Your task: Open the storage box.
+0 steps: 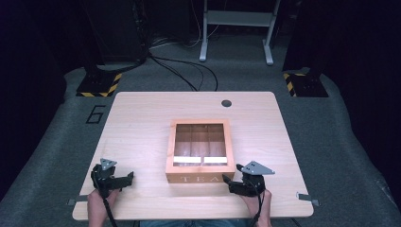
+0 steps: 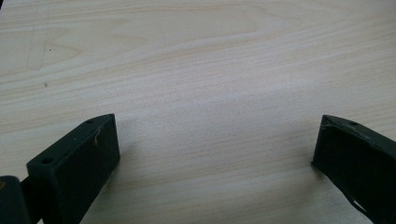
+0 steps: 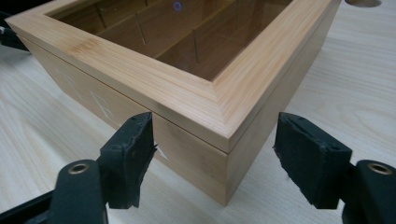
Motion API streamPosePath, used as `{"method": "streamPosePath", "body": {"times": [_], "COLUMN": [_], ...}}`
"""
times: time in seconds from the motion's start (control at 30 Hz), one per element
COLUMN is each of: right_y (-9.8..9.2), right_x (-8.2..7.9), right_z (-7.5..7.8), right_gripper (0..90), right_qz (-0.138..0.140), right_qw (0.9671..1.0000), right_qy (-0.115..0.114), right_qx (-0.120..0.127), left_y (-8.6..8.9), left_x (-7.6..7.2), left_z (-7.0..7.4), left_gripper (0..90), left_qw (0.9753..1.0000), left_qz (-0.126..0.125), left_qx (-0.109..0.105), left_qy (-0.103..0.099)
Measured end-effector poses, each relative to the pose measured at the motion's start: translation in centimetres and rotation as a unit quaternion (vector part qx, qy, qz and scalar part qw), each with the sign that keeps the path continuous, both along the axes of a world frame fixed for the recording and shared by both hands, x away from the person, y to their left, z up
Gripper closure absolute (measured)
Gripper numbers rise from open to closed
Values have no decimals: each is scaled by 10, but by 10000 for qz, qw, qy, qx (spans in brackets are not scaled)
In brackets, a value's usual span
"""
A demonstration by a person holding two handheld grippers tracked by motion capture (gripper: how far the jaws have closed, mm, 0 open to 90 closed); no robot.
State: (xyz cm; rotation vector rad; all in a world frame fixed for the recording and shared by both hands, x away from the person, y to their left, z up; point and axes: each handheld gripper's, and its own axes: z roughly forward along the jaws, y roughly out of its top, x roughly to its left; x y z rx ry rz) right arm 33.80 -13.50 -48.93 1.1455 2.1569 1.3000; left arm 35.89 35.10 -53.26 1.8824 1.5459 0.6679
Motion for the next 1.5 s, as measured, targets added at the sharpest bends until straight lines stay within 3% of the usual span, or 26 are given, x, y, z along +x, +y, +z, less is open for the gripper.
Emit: {"method": "streamPosePath", "body": {"times": [0.2, 0.5, 0.93, 1.27, 1.5], "right_y": [-1, 0, -1, -4, -3], "right_x": [-2, -4, -5, -7, -6], "right_z": [1, -2, -3, -4, -2], "right_gripper": [381, 438, 454, 491, 493], "right_qz": [118, 98, 70, 21, 23], "right_qw": [9999, 9998, 9998, 9995, 9992], "right_qy": [-68, -124, -201, -239, -354], "right_qx": [15, -72, -44, 204, 182], "left_y": [0, 0, 0, 0, 0], "left_x": [0, 0, 0, 0, 0], "left_z": [0, 0, 0, 0, 0], "left_gripper": [4, 4, 4, 4, 4], "left_qw": [10000, 10000, 10000, 10000, 10000], "left_qz": [1, 0, 1, 1, 1], "left_qx": [-1, 1, 0, 0, -1], "left_qy": [-1, 1, -1, 1, 1]}}
